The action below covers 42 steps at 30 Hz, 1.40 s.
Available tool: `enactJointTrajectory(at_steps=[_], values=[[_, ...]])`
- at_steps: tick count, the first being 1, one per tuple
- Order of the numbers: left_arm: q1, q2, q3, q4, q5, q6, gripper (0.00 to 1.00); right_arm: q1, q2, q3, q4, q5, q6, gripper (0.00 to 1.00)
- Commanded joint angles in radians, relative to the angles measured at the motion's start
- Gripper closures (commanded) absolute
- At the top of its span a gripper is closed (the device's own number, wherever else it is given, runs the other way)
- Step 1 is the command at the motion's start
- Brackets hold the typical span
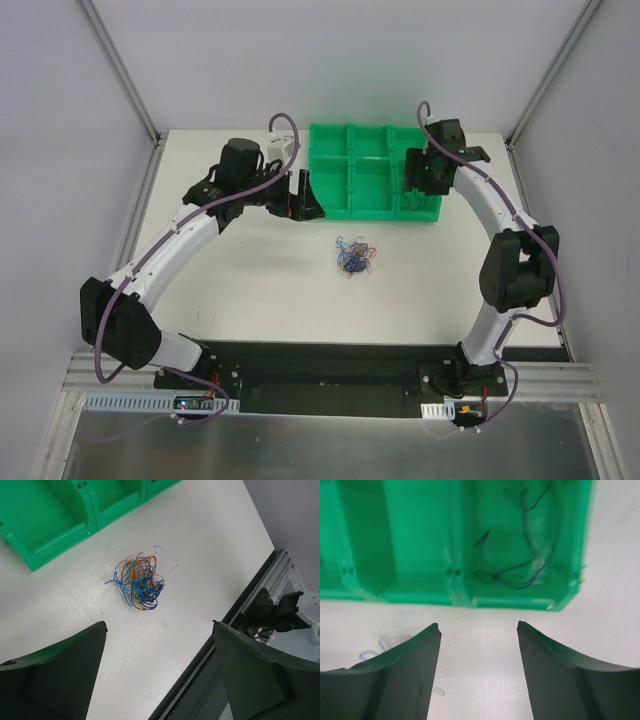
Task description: Untangle the cables
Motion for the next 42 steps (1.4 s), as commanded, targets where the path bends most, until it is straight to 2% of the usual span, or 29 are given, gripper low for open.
enactJointTrajectory(at_steps=[1,4,6,10,13,15,19,24,28,34,42], values=[[-0.007,0.043,-0.029,0.073,0.073,-0.053,0.14,0.151,-0.149,-0.209,0.072,-0.161,0.027,0.29],[-0.052,0.112,-0.029,0.086,0.104,-0.076,0.16,0.214,-0.244,-0.396,0.218,-0.214,0.079,0.21],[-0.084,0.160,-0.031,0.095,0.122,-0.094,0.18,0.223,-0.268,-0.513,0.315,-0.263,0.115,0.21],[-0.127,0.248,-0.028,0.098,0.126,-0.100,0.22,0.235,-0.239,-0.561,0.344,-0.238,0.126,0.30],[-0.136,0.268,-0.026,0.096,0.116,-0.097,0.22,0.258,-0.220,-0.575,0.338,-0.208,0.118,0.51],[-0.147,0.275,-0.029,0.096,0.101,-0.085,0.21,0.283,-0.226,-0.585,0.335,-0.201,0.132,0.74],[-0.159,0.307,-0.028,0.092,0.070,-0.086,0.15,0.349,-0.320,-0.622,0.340,-0.208,0.204,0.98],[-0.159,0.334,-0.020,0.076,0.018,-0.090,0.12,0.415,-0.478,-0.685,0.396,-0.244,0.303,0.99],[-0.169,0.355,-0.020,0.075,0.055,-0.105,0.10,0.421,-0.559,-0.702,0.433,-0.236,0.340,0.99],[-0.221,0.393,-0.014,0.075,0.066,-0.105,0.10,0.430,-0.568,-0.679,0.505,-0.313,0.408,0.99],[-0.207,0.423,-0.011,0.090,0.026,-0.135,0.07,0.516,-0.605,-0.628,0.551,-0.316,0.495,0.99]])
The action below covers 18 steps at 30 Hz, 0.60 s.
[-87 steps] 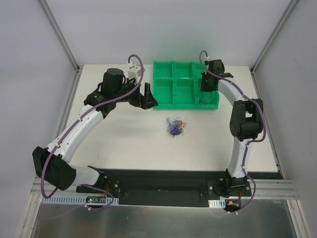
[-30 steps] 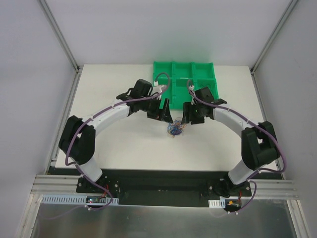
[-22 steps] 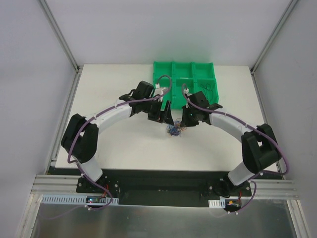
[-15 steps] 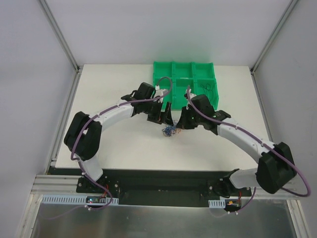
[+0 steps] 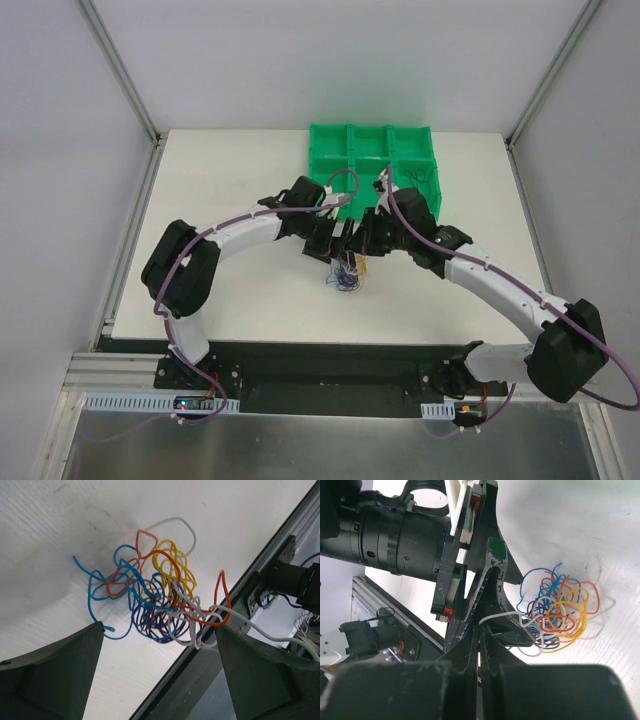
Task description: Untangle the cables
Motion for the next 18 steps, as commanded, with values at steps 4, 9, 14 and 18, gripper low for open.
enactJointTrajectory(at_steps=[4,9,14,18], values=[[0.011,0.032,0.020,0.042,0.001,-0.056,0.07,0.080,-0.090,0.082,0.133,-0.038,0.145,0.99],[0.043,0.043,0.011,0.048,-0.002,-0.075,0.11,0.099,-0.158,0.176,0.098,-0.012,0.139,0.99],[0.076,0.042,0.000,0.048,-0.028,-0.082,0.14,0.102,-0.195,0.370,-0.026,0.023,0.054,0.99],[0.110,0.025,0.000,0.040,-0.033,-0.077,0.15,0.102,-0.224,0.522,-0.130,0.066,-0.024,0.99]])
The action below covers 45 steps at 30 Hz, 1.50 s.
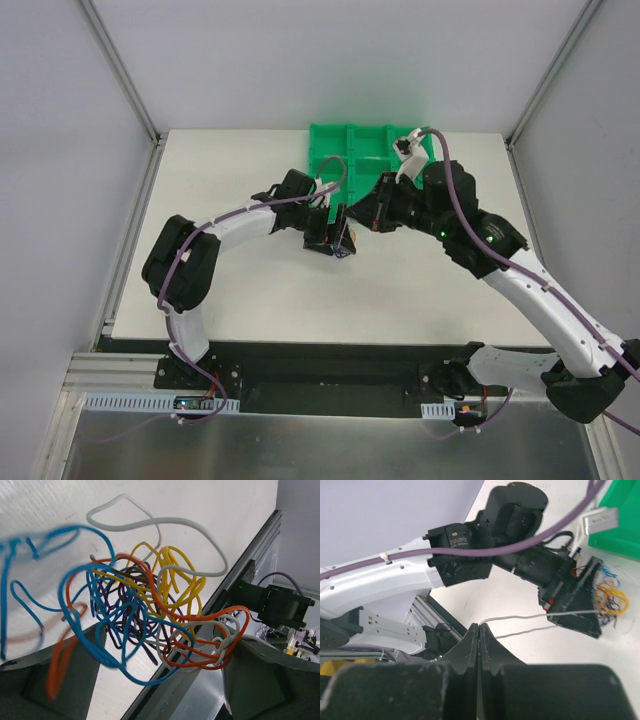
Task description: Untangle the cables
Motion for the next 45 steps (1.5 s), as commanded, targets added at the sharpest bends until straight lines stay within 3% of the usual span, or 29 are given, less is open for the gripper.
enactJointTrajectory(at_steps=[1,4,10,13,17,18,20,24,27,31,33,40,45], values=[[0.041,-0.021,-0.002,-0.010,-0.078,0.014,0.15,0.007,-0.098,0.203,0.016,0.002,-0.074,0.99],[0.064,-0.035,-0.001,-0.018,-0.091,0.026,0.14,0.008,-0.128,0.286,-0.030,0.037,-0.123,0.99],[0.108,-0.035,0.002,-0.030,-0.098,0.018,0.10,0.007,-0.164,0.348,0.046,-0.030,-0.118,0.99],[0.118,-0.057,0.014,-0.038,-0.088,0.053,0.09,0.008,-0.153,0.297,0.000,0.008,-0.140,0.99],[0.113,-0.149,0.027,-0.052,-0.036,0.136,0.14,0.007,-0.127,0.063,0.011,0.048,-0.153,0.99],[0.107,-0.181,0.028,-0.052,-0.026,0.161,0.18,0.007,-0.118,-0.001,0.020,0.053,-0.155,0.99],[0.096,-0.254,0.018,-0.052,-0.044,0.192,0.42,0.005,-0.095,-0.088,0.040,0.073,-0.155,0.99],[0.087,-0.339,-0.002,-0.059,-0.160,0.251,0.59,0.004,-0.075,-0.059,0.002,0.105,-0.195,0.99],[0.087,-0.356,0.001,-0.075,-0.216,0.268,0.53,0.002,-0.070,0.019,-0.062,0.132,-0.235,0.99],[0.081,-0.345,0.005,-0.076,-0.182,0.262,0.28,0.001,-0.072,0.006,-0.093,0.148,-0.247,0.99],[0.064,-0.313,0.019,-0.086,-0.142,0.281,0.24,0.001,-0.082,-0.026,-0.101,0.156,-0.239,0.99],[-0.102,-0.143,0.051,-0.101,-0.130,0.301,0.35,-0.001,-0.130,-0.085,-0.101,0.128,-0.258,0.99],[-0.129,-0.043,0.085,-0.092,-0.108,0.267,0.36,-0.005,-0.168,-0.108,-0.109,0.119,-0.275,0.99]])
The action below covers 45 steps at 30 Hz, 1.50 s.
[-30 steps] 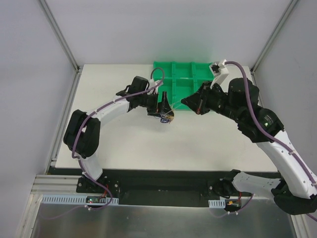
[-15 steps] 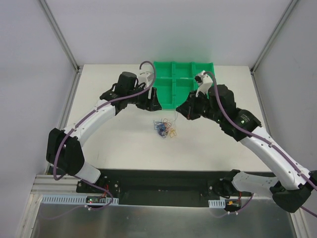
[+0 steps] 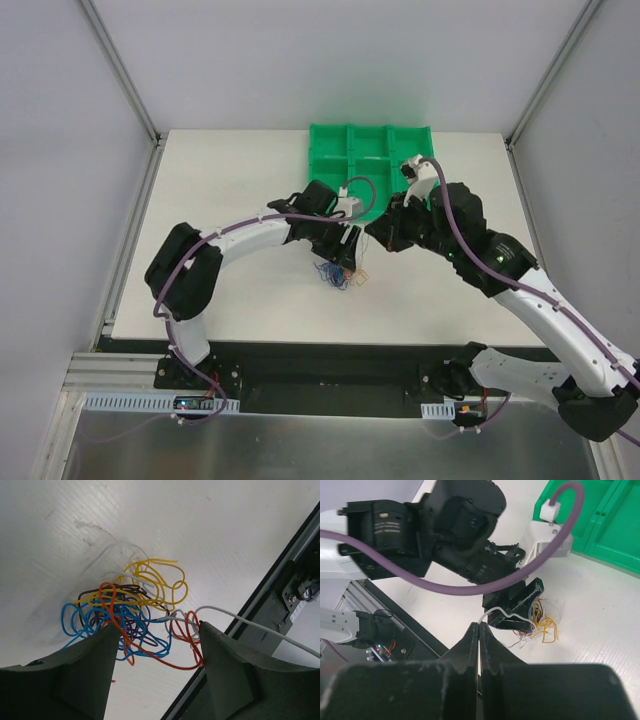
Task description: Untangle the cables
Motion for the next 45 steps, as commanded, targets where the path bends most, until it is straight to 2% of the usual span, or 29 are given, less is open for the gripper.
enactJointTrajectory(at_steps=[1,3,4,5,7,8,14,18,21,24,26,30,32,34,35,40,43,45], values=[[-0.015,0.033,0.048,-0.004,0.038,-0.013,0.38,-0.008,-0.064,-0.016,0.010,-0.014,-0.032,0.99],[-0.029,0.027,0.009,0.043,0.039,-0.050,0.45,-0.012,-0.070,-0.026,0.010,-0.026,-0.034,0.99],[-0.030,0.021,-0.014,0.059,0.038,-0.066,0.54,-0.011,-0.068,-0.032,0.013,-0.035,-0.037,0.99],[-0.032,0.015,-0.020,0.059,0.017,-0.081,0.71,-0.012,-0.070,-0.044,0.016,-0.040,-0.040,0.99],[-0.027,-0.026,-0.020,0.036,-0.060,-0.087,0.98,-0.012,-0.078,-0.071,0.024,-0.015,-0.058,0.99],[-0.029,-0.057,-0.017,0.015,-0.114,-0.087,1.00,-0.012,-0.085,-0.082,0.015,0.017,-0.070,0.99],[-0.030,-0.374,-0.028,-0.067,-0.289,-0.081,1.00,-0.012,-0.163,-0.170,-0.103,0.334,-0.119,0.99],[-0.029,-0.560,-0.021,-0.123,-0.446,0.003,1.00,-0.037,-0.229,-0.199,-0.178,0.535,-0.109,0.99],[-0.029,-0.663,0.006,-0.174,-0.727,0.042,1.00,-0.083,-0.266,-0.222,-0.240,0.681,-0.051,0.99],[-0.029,-0.759,0.018,-0.179,-0.945,0.078,1.00,-0.153,-0.274,-0.245,-0.290,0.749,0.017,0.99],[-0.029,-0.801,0.026,-0.177,-1.058,0.089,1.00,-0.230,-0.263,-0.260,-0.303,0.715,0.064,0.99],[-0.029,-0.864,0.000,-0.174,-1.161,0.112,1.00,-0.365,-0.223,-0.315,-0.228,0.466,0.091,0.99],[-0.027,-0.882,-0.027,-0.176,-1.162,0.112,1.00,-0.379,-0.214,-0.341,-0.128,0.323,0.057,0.99],[-0.029,-0.890,-0.052,-0.179,-1.087,0.114,1.00,-0.379,-0.197,-0.334,-0.077,0.177,0.002,0.99],[-0.029,-0.893,-0.067,-0.183,-1.067,0.102,1.00,-0.380,-0.190,-0.317,-0.080,0.155,-0.013,0.99],[-0.029,-0.893,-0.107,-0.205,-1.090,0.052,1.00,-0.380,-0.193,-0.207,-0.183,0.316,-0.086,0.99],[-0.027,-0.911,-0.048,-0.225,-1.050,0.052,1.00,-0.380,-0.191,-0.182,-0.218,0.333,-0.092,0.99],[-0.023,-0.931,0.033,-0.226,-0.938,0.069,1.00,-0.380,-0.170,-0.209,-0.206,0.269,-0.099,0.97]])
